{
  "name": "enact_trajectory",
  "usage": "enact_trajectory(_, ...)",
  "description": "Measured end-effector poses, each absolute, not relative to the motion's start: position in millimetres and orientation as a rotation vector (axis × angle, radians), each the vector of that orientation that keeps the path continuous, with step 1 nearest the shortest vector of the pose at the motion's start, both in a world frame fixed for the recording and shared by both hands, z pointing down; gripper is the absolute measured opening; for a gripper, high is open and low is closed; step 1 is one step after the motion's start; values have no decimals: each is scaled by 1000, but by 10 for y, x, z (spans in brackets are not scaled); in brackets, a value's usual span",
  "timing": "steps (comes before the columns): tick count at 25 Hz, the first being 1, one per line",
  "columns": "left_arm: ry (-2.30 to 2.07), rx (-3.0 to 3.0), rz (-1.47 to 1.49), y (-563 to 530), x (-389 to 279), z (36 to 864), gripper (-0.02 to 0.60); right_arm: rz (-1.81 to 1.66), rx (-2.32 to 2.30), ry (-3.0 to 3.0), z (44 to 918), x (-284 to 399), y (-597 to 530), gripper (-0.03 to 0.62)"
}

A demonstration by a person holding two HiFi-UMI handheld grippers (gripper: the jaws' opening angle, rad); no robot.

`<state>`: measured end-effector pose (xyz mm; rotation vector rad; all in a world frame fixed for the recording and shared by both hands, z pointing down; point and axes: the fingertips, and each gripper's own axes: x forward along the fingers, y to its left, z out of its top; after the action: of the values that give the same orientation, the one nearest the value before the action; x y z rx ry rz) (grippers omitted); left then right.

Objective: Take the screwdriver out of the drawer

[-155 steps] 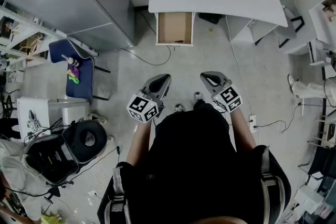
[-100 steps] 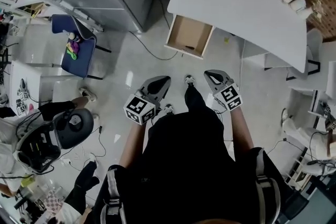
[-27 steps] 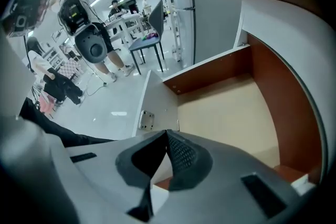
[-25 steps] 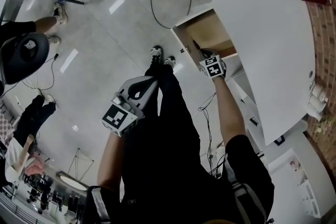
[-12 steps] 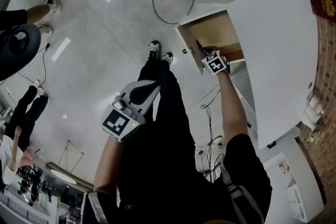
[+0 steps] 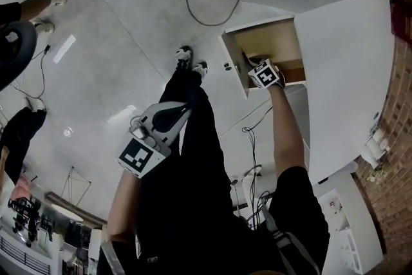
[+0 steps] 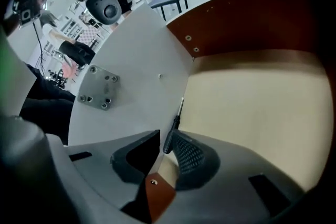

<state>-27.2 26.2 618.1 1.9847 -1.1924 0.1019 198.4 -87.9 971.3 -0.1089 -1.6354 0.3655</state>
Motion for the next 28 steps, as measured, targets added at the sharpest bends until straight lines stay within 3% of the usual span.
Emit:
enact_trajectory(12,-1158,1980,84,66,-279,6493,17,424,-130,-1568,10015,2121,-896,158)
enact_trajectory(17,-1147,1974,83,85,-262,6537,17,507,-130,-1568,10044,2118,-861,120)
enact_trajectory(28,-1128,1955,61,118,-130,6640,17,592,-96,-1502,10043,2113,-900,117)
